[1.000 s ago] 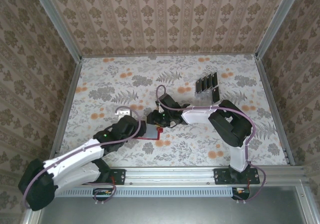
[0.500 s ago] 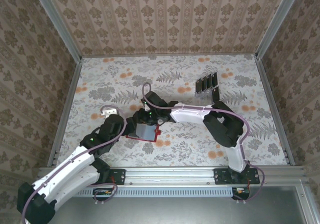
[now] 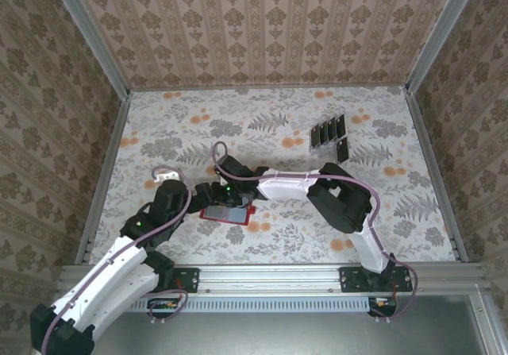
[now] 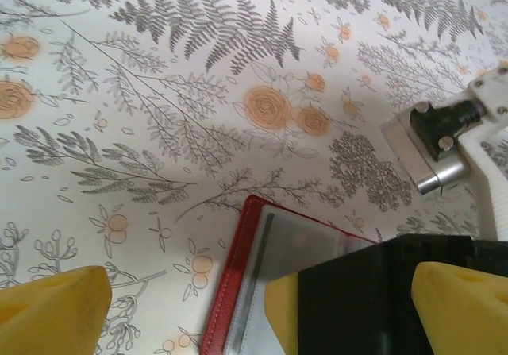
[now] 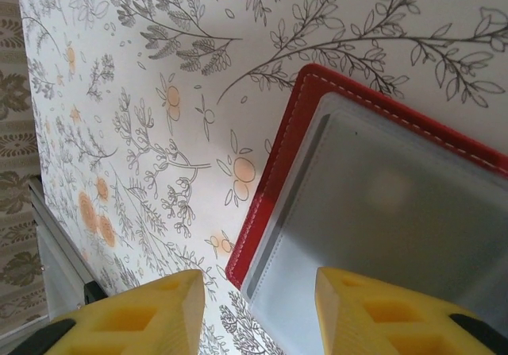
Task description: Put the credit cards into the card holder
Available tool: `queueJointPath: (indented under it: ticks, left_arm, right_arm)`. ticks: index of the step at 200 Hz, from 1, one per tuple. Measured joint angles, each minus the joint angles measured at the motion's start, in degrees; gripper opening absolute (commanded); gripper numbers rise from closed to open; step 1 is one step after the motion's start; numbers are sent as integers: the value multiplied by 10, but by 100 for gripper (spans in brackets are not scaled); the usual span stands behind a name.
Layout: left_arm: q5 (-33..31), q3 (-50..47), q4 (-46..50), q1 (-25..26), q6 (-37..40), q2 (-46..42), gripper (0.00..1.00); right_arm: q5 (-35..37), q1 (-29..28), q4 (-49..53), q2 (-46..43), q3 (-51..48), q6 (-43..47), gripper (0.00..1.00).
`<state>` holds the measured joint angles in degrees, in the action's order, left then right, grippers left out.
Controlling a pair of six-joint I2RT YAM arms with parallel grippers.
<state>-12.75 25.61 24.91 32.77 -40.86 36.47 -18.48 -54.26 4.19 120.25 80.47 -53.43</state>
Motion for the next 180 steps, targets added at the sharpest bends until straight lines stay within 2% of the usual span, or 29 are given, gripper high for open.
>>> queueJointPath:
  ticks: [44, 101, 180]
  left_arm:
    - [25, 0, -1, -16, 2, 28, 100]
    - [36, 0, -9, -17, 6, 58, 100]
    - [38, 0, -9, -17, 9, 71, 100]
  right_arm:
    - [21, -10, 7, -77, -64, 10, 44]
    - [35, -28, 16, -78, -108, 16, 44]
    - [108, -14, 83, -84, -106, 68, 43]
